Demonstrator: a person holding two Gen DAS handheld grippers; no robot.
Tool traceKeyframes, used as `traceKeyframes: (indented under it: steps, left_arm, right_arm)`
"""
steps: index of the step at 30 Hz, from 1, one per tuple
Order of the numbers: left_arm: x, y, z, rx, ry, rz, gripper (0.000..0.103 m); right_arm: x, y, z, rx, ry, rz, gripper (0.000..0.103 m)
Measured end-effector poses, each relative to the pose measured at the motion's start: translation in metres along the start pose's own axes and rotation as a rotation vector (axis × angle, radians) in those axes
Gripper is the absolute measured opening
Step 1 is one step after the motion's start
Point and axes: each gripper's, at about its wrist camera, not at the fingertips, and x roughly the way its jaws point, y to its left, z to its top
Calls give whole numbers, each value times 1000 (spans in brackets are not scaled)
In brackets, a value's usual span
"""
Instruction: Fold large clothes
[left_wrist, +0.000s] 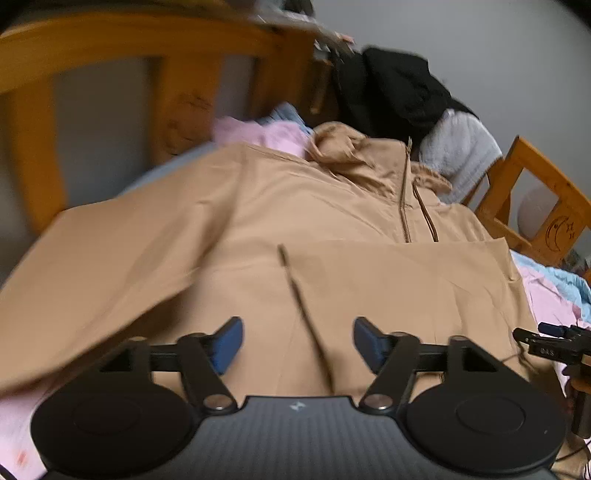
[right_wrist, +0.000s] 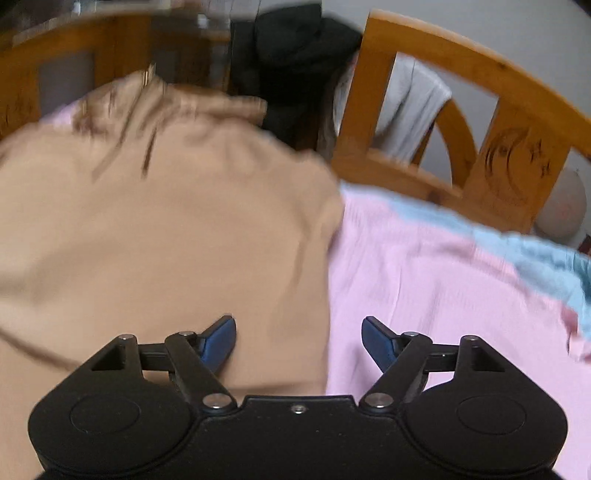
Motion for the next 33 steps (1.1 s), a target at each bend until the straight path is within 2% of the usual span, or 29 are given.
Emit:
traceKeyframes:
  steps: [2, 5, 7, 9, 12, 14, 17, 18, 19, 20, 21, 22, 23, 24, 26, 29, 33]
  left_arm:
    - [-29, 10, -16, -34, -45, 28, 86]
    - [-75, 36, -43, -157, -128, 103, 87]
    - [-105, 59, -64, -277, -221, 230, 87]
    - [-131, 77, -82, -370, -304, 414, 87]
    - [-146, 98, -94, -395, -366, 658, 87]
    - [-144, 116, -93, -416, -367, 732, 87]
    - [-135, 142, -87, -456, -363, 779, 85]
    - [-131, 150, -83, -459, -354, 773, 85]
    - [-126, 154, -79, -454, -344, 762, 81]
    - [-122, 158, -76, -449, -337, 760, 71]
    - [-121, 163, -78, -450, -331, 757, 67]
    - [-118, 166, -76, -453, -327, 741, 54]
    - [-116, 169, -74, -456, -327, 718, 25]
    - [-114, 170, -73, -458, -321, 705, 16]
    - [-115, 164, -71, -441, -331, 699, 6]
    - [-122, 136, -70, -331, -399, 674, 4]
    - [-131, 78, -63, -87, -503, 594, 4]
  right_arm:
    - [-5, -1, 0, 52, -6, -19, 78]
    - [-30, 10, 8, 60, -64, -3, 86]
    - [-48, 26, 13, -2, -125, 18, 92]
    - [-67, 45, 17, -54, -190, 59, 96]
    - [-91, 73, 20, -85, -255, 155, 97]
    - [-104, 95, 21, -107, -277, 239, 97]
    - [-119, 128, 23, -174, -304, 346, 99]
    - [-122, 138, 24, -189, -308, 376, 100]
    - [-124, 148, 25, -197, -308, 408, 100]
    - [-125, 156, 26, -197, -304, 439, 100]
    - [-125, 165, 28, -194, -293, 477, 100]
    - [-124, 172, 30, -189, -282, 506, 100]
    - [-126, 182, 32, -180, -266, 541, 100]
    - [-124, 188, 33, -169, -253, 571, 100]
    - [-122, 198, 39, -134, -226, 628, 100]
    - [-116, 213, 55, -45, -161, 739, 95]
    - [-111, 237, 83, 51, -68, 914, 94]
